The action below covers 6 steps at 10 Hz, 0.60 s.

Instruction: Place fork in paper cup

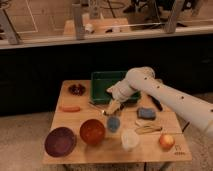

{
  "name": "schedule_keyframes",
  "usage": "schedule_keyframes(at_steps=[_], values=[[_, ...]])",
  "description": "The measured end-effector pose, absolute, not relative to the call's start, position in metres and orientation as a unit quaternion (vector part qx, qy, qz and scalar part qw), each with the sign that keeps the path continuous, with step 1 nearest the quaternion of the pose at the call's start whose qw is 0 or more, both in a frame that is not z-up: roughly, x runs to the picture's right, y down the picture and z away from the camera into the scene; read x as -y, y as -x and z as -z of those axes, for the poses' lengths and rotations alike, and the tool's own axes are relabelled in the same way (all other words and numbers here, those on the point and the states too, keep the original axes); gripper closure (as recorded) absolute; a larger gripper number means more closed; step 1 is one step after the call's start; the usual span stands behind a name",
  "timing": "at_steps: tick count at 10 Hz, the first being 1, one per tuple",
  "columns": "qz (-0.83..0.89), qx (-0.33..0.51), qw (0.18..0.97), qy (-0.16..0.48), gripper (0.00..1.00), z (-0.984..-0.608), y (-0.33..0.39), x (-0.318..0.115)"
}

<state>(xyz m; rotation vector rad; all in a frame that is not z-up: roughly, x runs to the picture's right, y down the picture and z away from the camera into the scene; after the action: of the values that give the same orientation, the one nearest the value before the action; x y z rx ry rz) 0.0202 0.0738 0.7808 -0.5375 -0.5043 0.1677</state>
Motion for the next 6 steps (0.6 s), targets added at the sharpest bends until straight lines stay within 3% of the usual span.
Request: schedule_keyframes(at_steps=[3,6], values=[[-0.06,0.241,0.92,0.303,0.2,-0.82,-0.006,-0.103],[-0.05,0.238,0.917,0.316,0.23,-0.831,0.003,-0.107]])
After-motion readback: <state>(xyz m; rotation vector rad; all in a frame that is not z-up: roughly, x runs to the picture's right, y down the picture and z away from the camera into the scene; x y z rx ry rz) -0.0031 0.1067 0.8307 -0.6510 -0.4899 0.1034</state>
